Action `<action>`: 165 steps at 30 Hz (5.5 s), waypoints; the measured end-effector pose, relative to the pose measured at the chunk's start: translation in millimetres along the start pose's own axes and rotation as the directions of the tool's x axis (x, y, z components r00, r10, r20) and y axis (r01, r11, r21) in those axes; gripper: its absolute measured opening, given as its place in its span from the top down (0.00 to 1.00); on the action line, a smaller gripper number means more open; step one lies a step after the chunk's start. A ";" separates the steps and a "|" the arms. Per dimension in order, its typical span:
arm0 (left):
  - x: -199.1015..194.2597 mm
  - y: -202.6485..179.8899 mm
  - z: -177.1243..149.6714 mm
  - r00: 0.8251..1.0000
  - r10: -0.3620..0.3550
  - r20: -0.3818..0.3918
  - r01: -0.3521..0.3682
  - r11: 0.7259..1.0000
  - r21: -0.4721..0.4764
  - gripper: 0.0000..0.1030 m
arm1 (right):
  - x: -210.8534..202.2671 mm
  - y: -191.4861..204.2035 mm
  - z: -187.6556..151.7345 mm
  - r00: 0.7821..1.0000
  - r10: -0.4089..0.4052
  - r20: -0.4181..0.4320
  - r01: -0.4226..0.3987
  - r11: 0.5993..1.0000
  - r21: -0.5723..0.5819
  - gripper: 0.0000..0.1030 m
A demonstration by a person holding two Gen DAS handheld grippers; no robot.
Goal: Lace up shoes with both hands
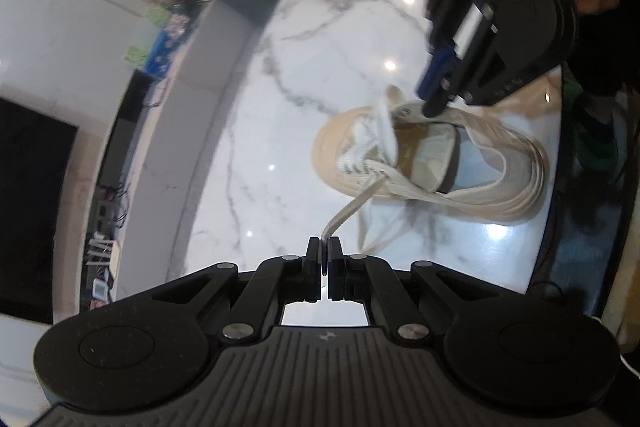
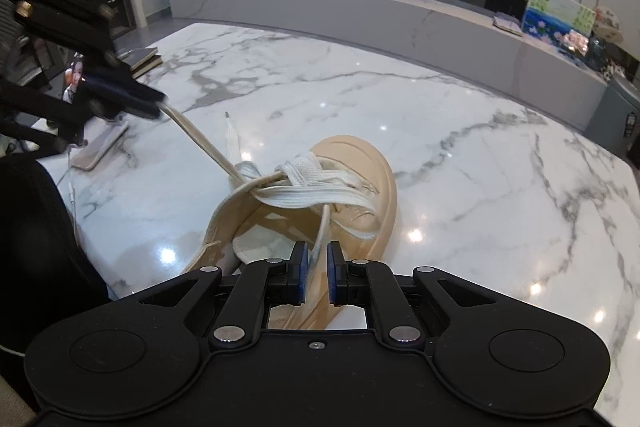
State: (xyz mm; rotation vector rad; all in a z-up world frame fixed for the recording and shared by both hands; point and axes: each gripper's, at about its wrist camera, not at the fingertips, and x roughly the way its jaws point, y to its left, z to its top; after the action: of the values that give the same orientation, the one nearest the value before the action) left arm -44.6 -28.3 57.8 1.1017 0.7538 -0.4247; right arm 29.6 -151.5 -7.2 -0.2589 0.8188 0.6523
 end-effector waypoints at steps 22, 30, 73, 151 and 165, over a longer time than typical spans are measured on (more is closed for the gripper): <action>-30.3 3.4 -10.2 0.993 0.114 0.029 -0.108 0.979 -0.175 0.98 | -37.2 27.6 -5.5 0.998 -0.064 0.012 0.065 0.996 -0.054 0.91; 12.8 -0.2 -40.5 0.999 -0.019 0.045 0.038 0.885 -0.465 0.97 | -39.8 23.5 -4.9 0.998 -0.066 0.018 0.067 0.997 -0.045 0.77; 117.5 62.4 -122.0 0.970 -0.196 -0.141 -0.051 0.403 -0.914 0.52 | -10.2 14.8 2.9 0.999 -0.053 -0.007 0.053 0.996 -0.070 0.66; 135.8 91.0 -95.3 0.997 -0.049 0.059 0.074 0.403 -0.912 0.99 | -6.4 12.3 5.9 0.997 -0.078 -0.007 0.077 0.992 -0.099 0.65; 57.2 74.6 -55.8 0.974 -0.019 0.226 0.185 0.643 -0.743 0.99 | -19.5 19.5 -2.4 0.996 -0.088 0.007 0.088 0.989 -0.116 0.65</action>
State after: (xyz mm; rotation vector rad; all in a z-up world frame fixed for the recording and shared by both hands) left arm 24.5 56.1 50.2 0.1999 0.7122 -0.2555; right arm 6.1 -146.0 6.3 -0.3976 0.7642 0.6179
